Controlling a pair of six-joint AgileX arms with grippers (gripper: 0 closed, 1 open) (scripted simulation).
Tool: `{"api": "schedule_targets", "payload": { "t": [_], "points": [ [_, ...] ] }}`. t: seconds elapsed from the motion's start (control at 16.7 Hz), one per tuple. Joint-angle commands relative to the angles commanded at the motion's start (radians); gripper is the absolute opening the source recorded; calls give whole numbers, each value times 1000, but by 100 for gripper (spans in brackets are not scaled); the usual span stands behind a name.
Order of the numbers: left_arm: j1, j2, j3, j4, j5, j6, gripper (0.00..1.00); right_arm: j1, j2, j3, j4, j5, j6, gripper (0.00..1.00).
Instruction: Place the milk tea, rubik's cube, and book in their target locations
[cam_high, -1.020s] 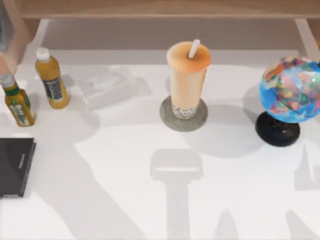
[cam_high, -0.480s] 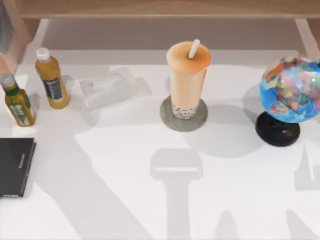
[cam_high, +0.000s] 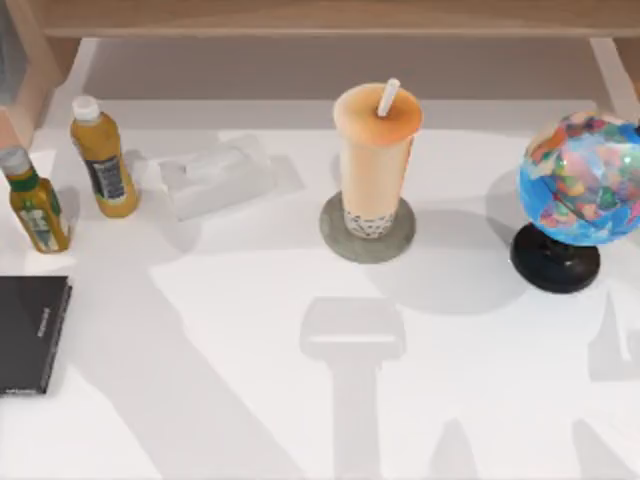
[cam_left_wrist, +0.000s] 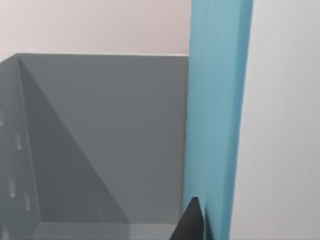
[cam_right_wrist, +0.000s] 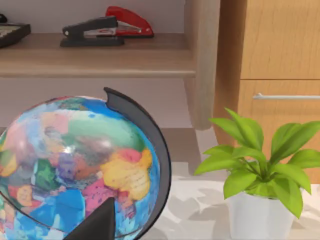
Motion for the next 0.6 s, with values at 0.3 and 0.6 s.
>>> {"api": "schedule_targets", "payload": {
  "t": [0.3, 0.6],
  "points": [
    [0, 0, 0, 0, 0, 0, 0, 0, 0, 0, 0, 0, 0, 100],
    [0, 0, 0, 0, 0, 0, 0, 0, 0, 0, 0, 0, 0, 100]
  ]
}}
